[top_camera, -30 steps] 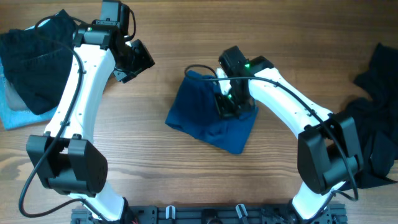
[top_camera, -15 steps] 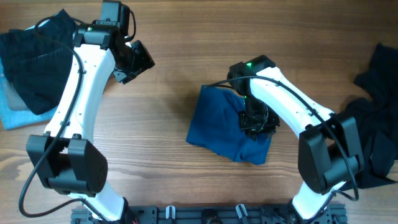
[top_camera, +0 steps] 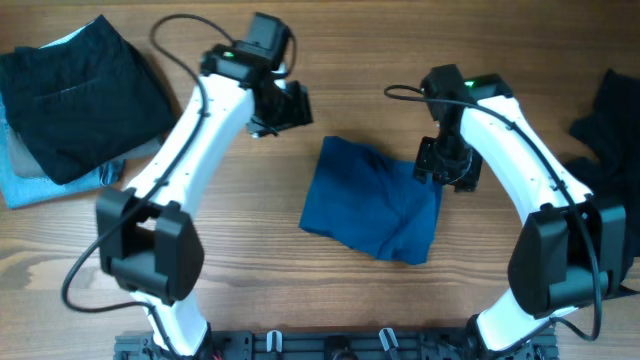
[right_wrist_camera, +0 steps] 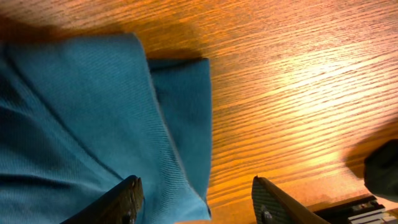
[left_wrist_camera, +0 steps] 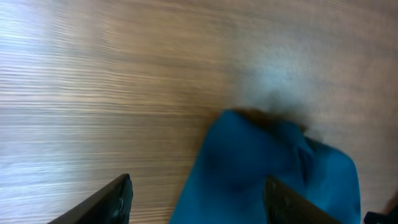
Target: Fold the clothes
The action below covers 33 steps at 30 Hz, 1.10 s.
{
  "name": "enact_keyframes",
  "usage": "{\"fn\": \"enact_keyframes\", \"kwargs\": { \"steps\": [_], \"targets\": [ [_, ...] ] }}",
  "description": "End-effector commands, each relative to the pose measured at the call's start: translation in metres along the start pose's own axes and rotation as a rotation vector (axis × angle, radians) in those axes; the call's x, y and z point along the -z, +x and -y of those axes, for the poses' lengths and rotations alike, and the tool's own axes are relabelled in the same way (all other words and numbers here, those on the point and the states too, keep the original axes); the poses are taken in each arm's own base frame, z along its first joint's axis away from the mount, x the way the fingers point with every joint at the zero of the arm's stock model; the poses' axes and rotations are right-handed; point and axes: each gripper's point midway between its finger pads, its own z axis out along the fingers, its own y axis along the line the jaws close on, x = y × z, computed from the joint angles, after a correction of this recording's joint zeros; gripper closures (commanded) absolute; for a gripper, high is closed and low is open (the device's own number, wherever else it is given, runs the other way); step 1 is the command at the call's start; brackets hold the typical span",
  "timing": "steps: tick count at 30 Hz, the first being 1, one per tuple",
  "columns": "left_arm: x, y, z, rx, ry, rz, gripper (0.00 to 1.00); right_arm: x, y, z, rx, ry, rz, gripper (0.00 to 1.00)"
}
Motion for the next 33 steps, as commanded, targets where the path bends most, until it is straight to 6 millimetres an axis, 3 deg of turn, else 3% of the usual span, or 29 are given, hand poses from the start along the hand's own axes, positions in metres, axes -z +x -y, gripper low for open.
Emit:
{"fn": "enact_keyframes", "kwargs": {
  "steps": [1,6,7,9,17,20,23,28,33],
  "targets": [
    [-0.029,0.019,0.032,-0.094,0.034,-0.059,0.33,-0.003,0.016,-0.013,0.093,-0.093,-0.07,0.38],
    [-0.048,0.041,0.049,-0.148,0.02,-0.112,0.33,-0.04,0.04,-0.01,0.102,-0.101,-0.153,0.39],
    [-0.05,0.043,0.051,-0.155,0.019,-0.117,0.33,-0.047,0.047,-0.015,0.124,-0.136,-0.179,0.46],
    [-0.052,0.047,0.054,-0.167,0.018,-0.121,0.31,-0.052,0.057,-0.018,0.137,-0.169,-0.216,0.96],
    [-0.061,0.05,0.05,-0.179,-0.01,-0.109,0.31,-0.028,0.102,0.009,0.237,-0.122,-0.355,0.93],
    [-0.072,0.056,0.048,-0.183,-0.003,-0.115,0.31,-0.029,0.105,0.01,0.183,-0.109,-0.368,0.92],
    [-0.076,0.063,0.049,-0.196,-0.007,-0.127,0.29,-0.05,0.098,0.003,0.09,-0.117,-0.322,0.92],
    [-0.082,0.067,0.056,-0.217,0.004,-0.119,0.29,-0.092,0.119,0.007,-0.079,-0.108,-0.359,0.93],
    [-0.092,0.065,0.056,-0.217,0.003,-0.12,0.26,-0.109,0.113,0.003,-0.193,-0.118,-0.315,0.92]
  ]
}}
